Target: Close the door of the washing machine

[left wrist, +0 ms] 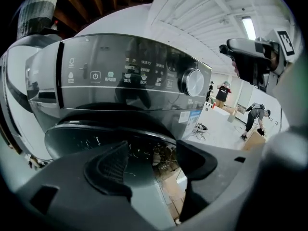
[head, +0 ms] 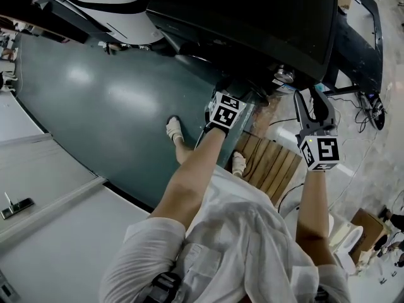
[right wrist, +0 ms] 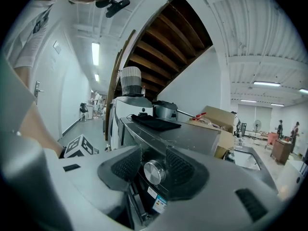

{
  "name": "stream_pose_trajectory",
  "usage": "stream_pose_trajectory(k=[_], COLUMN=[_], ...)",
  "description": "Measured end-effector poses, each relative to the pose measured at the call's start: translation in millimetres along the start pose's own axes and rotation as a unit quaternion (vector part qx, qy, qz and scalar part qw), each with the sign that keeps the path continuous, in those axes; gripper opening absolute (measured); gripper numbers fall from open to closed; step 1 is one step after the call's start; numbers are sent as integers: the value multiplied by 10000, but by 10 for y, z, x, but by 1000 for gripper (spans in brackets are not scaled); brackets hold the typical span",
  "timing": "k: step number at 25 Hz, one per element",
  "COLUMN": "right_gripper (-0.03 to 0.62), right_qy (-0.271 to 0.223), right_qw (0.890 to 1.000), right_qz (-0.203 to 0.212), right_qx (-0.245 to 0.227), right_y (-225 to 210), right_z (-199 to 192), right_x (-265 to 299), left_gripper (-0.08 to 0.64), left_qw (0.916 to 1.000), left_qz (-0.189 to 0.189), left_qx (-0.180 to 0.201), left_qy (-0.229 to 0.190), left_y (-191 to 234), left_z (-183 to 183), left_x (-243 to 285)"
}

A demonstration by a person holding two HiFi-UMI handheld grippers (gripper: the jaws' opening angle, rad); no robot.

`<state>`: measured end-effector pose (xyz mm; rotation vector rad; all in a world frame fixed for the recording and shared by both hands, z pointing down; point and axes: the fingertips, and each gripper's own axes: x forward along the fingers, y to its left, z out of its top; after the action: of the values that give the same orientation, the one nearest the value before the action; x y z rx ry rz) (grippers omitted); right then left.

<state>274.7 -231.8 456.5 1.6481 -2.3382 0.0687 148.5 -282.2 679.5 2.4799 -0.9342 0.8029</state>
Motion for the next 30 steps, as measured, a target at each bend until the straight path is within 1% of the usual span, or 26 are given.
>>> stream_pose_trajectory(k=[3, 6, 8, 12, 17, 27, 30], right_gripper=[176, 176, 176, 176, 176, 176, 176], right_qy=[-15, -22, -29, -49, -88, -46, -44], right_qw=[10000, 10000, 9999, 9999, 9999, 10000, 10000], right_qz=[-33, -69, -99, -106, -71, 73, 84], right_qx=[29, 37, 52, 83, 73, -17, -10], right_y=[-13, -37, -59, -97, -127, -146, -121], right_z=[0, 3, 9, 3, 28, -8, -6], right_x=[-12, -10, -3, 27, 59, 106, 111], left_gripper=[307, 270, 269, 275, 296, 296, 296], left_qw=[10000, 9995, 9990, 9966, 9909, 9900, 9895], left_qz=[85, 304, 437, 764, 1172, 1205, 1181], left_qx=[40, 31, -9, -276, -632, -726, -824], left_qy=[8, -43, -89, -126, -191, -125, -101], left_y=[24, 73, 87, 99, 107, 107, 116], left_z=[29, 58, 73, 114, 151, 152, 172], left_x=[52, 65, 74, 104, 148, 160, 188])
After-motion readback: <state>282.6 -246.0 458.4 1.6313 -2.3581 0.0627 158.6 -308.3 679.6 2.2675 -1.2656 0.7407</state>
